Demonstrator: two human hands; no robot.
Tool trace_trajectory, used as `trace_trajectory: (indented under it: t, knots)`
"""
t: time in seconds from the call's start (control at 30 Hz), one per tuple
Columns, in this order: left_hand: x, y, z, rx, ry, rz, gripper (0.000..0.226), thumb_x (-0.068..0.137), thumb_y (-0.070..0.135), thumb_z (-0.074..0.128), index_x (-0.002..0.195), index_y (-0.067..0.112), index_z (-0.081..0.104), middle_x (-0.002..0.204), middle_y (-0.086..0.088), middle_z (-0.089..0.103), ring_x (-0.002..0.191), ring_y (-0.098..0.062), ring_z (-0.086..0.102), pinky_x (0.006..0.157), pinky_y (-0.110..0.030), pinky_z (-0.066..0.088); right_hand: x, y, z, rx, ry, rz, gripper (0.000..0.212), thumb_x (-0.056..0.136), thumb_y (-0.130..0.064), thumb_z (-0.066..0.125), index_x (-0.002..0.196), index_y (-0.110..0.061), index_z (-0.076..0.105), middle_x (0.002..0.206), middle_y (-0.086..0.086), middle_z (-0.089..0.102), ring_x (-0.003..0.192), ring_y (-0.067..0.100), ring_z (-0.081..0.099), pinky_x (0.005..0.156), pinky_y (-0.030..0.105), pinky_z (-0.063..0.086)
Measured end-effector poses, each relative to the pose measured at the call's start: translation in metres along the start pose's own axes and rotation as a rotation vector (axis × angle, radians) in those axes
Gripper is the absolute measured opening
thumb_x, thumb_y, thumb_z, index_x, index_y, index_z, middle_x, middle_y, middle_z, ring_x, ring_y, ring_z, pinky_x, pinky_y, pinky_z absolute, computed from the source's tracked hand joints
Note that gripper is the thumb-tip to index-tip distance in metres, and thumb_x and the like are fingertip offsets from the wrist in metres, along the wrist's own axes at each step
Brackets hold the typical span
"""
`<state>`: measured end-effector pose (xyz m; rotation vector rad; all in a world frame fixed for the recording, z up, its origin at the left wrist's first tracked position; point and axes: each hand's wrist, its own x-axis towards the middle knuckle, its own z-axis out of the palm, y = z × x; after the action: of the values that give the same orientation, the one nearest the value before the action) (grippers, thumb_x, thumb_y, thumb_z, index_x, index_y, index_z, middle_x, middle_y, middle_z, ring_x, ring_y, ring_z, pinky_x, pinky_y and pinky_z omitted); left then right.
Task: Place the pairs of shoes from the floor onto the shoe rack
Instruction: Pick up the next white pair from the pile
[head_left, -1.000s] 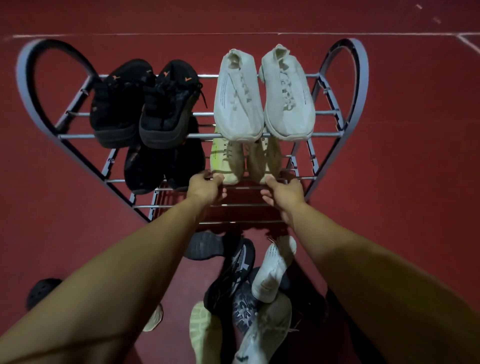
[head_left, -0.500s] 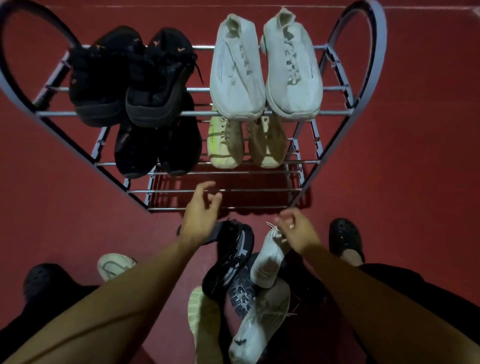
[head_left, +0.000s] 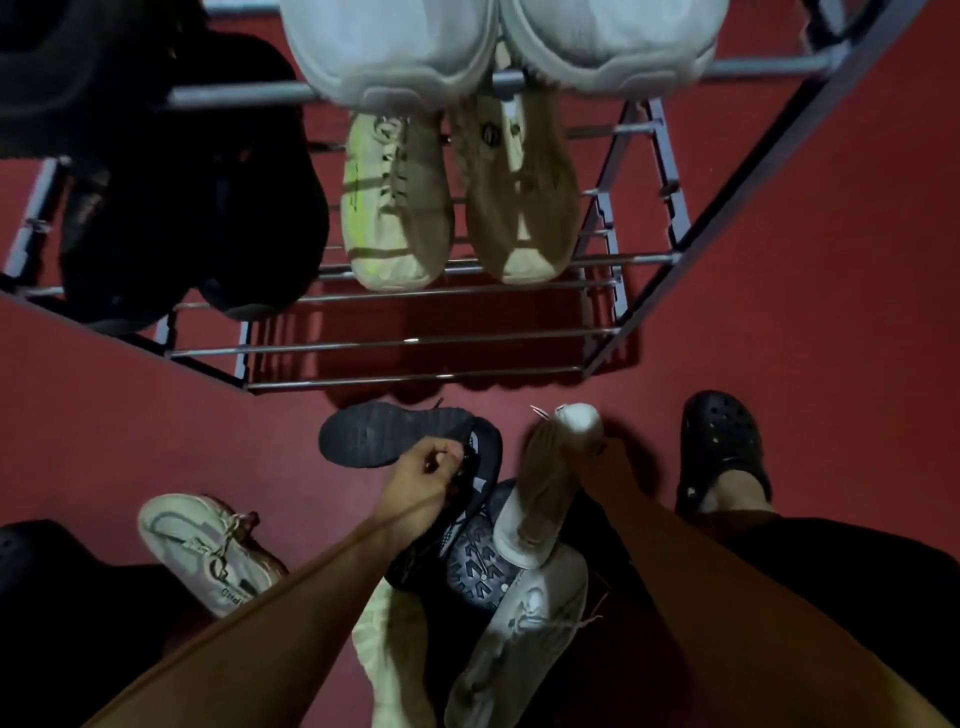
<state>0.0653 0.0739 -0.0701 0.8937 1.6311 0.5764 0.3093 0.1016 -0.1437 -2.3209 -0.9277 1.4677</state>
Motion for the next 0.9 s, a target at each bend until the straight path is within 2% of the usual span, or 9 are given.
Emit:
trace_trajectory:
  t: [0.13,0.23,0.33,0.4,0.53,0.63,0.73,0.8,0.9]
  knots:
    - [0.007,-0.012,0.000,-0.028,0.001,-0.057,0.012,0.099,0.024,0.059,0.093,0.026,0.069,0.097,-0.011,0.072,0.081,-0.018,0.068,0.082,-0.040,0.058,0.017,0.000,0.006,0.124,0.058,0.108,0.060,0.087,-0.035,0.071,0.129,0.003,0.051,0.121,0.019,0.062,0.111,0.036,0.061,0.089,0.040,0.050]
    - [0.009,-0.014,-0.002,-0.043,-0.004,-0.100,0.012,0.100,0.024,0.057,0.095,0.024,0.068,0.093,-0.006,0.070,0.076,-0.016,0.066,0.077,-0.038,0.058,0.029,0.001,0.006,0.117,0.157,0.087,0.060,0.093,-0.029,0.066,0.132,0.013,0.049,0.132,0.031,0.056,0.124,0.044,0.053,0.105,0.046,0.041]
    - [0.007,-0.010,-0.007,-0.060,0.012,-0.113,0.013,0.102,0.022,0.055,0.096,0.019,0.066,0.084,-0.002,0.066,0.069,-0.014,0.061,0.063,-0.029,0.053,0.020,-0.005,0.004,0.115,0.154,0.000,0.048,0.096,-0.035,0.061,0.113,0.009,0.067,0.114,0.029,0.067,0.109,0.042,0.063,0.087,0.039,0.046]
    - [0.001,-0.008,-0.010,-0.084,0.013,-0.120,0.014,0.102,0.022,0.054,0.098,0.015,0.065,0.084,-0.003,0.065,0.069,-0.014,0.061,0.062,-0.027,0.052,0.008,-0.007,0.002,0.095,0.178,-0.051,0.054,0.099,-0.044,0.052,0.099,0.006,0.072,0.102,0.026,0.070,0.101,0.040,0.066,0.080,0.035,0.044]
    - [-0.025,-0.001,-0.012,-0.133,0.012,-0.155,0.019,0.102,0.025,0.054,0.102,0.008,0.064,0.086,-0.005,0.066,0.069,-0.016,0.059,0.063,-0.029,0.052,-0.036,-0.017,-0.015,0.004,0.238,-0.096,0.058,0.099,-0.054,0.046,0.102,-0.003,0.073,0.104,0.020,0.071,0.103,0.035,0.065,0.086,0.036,0.044]
    - [-0.057,0.013,-0.017,-0.151,0.015,-0.112,0.016,0.103,0.021,0.053,0.093,0.013,0.064,0.077,0.000,0.064,0.064,-0.013,0.057,0.059,-0.025,0.049,-0.070,-0.020,-0.032,-0.087,0.174,-0.108,0.063,0.095,-0.062,0.045,0.073,-0.007,0.067,0.077,0.012,0.063,0.082,0.031,0.063,0.072,0.033,0.041]
    - [-0.088,0.022,-0.031,-0.134,0.004,-0.083,0.016,0.102,0.024,0.055,0.095,0.014,0.064,0.082,-0.002,0.065,0.069,-0.016,0.058,0.065,-0.028,0.049,-0.105,-0.014,-0.040,-0.152,0.137,-0.111,0.064,0.082,-0.070,0.042,0.061,-0.011,0.056,0.067,0.009,0.058,0.072,0.028,0.061,0.065,0.033,0.041]
    - [-0.108,0.027,-0.041,-0.102,0.003,-0.083,0.016,0.101,0.030,0.056,0.099,0.016,0.064,0.094,-0.004,0.069,0.077,-0.018,0.062,0.074,-0.033,0.052,-0.130,-0.007,-0.040,-0.122,0.123,-0.110,0.058,0.080,-0.062,0.049,0.058,-0.009,0.057,0.061,0.011,0.061,0.065,0.030,0.062,0.062,0.038,0.047]
    - [-0.137,0.035,-0.058,-0.064,0.022,-0.083,0.018,0.101,0.031,0.054,0.097,0.015,0.061,0.096,-0.006,0.067,0.080,-0.023,0.062,0.081,-0.042,0.052,-0.169,0.008,-0.036,0.107,0.108,-0.002,0.059,0.065,-0.057,0.061,0.063,0.003,0.066,0.067,0.021,0.070,0.069,0.040,0.070,0.064,0.048,0.056]
